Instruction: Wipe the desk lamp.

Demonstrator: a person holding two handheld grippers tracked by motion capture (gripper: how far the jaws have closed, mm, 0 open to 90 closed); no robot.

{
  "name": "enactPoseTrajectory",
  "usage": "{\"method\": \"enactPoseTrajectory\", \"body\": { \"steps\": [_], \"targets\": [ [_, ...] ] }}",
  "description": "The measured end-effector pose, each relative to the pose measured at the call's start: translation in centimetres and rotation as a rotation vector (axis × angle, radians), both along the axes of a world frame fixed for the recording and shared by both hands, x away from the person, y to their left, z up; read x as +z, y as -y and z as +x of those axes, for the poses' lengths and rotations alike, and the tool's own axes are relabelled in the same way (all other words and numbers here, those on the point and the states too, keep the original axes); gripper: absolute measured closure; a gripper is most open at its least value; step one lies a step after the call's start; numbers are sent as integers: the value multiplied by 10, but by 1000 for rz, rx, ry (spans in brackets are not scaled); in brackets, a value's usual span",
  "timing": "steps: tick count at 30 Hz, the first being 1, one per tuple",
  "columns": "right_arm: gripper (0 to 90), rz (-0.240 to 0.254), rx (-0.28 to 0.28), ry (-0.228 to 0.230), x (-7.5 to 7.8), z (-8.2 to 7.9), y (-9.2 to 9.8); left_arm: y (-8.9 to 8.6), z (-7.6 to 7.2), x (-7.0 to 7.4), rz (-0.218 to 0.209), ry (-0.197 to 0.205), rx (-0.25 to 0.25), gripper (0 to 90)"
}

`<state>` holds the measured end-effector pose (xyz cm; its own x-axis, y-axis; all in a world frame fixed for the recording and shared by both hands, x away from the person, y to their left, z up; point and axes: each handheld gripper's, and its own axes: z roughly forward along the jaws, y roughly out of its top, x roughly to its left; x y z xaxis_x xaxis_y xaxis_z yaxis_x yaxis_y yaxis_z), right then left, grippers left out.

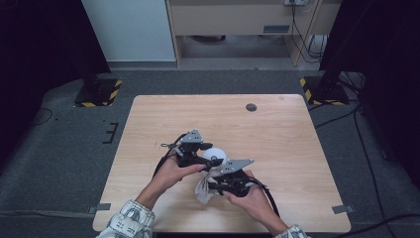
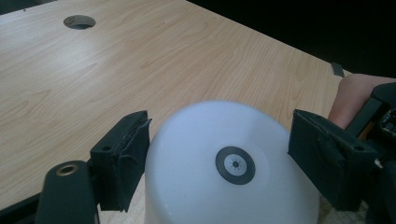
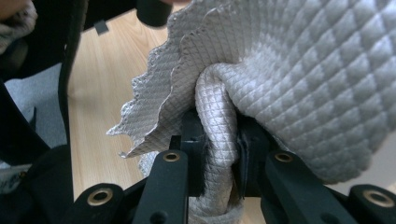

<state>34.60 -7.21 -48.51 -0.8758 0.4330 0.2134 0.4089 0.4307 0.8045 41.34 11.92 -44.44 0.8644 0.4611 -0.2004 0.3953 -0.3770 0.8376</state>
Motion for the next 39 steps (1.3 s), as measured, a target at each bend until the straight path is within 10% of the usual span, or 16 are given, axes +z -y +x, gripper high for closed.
{"method": "enactPoseTrajectory", "body": {
  "steps": [11,26,39],
  "targets": [
    [765,-139,-10,-84,-15,4,11,0,-1,0,3,4,-5,207],
    [764,-69,-179,-61,15,18,89,-8,-4,8,8,45,42,122],
    [759,-106,-392,-5,23,60,128,-89,12,17,-6,75,312,104]
  ]
}}
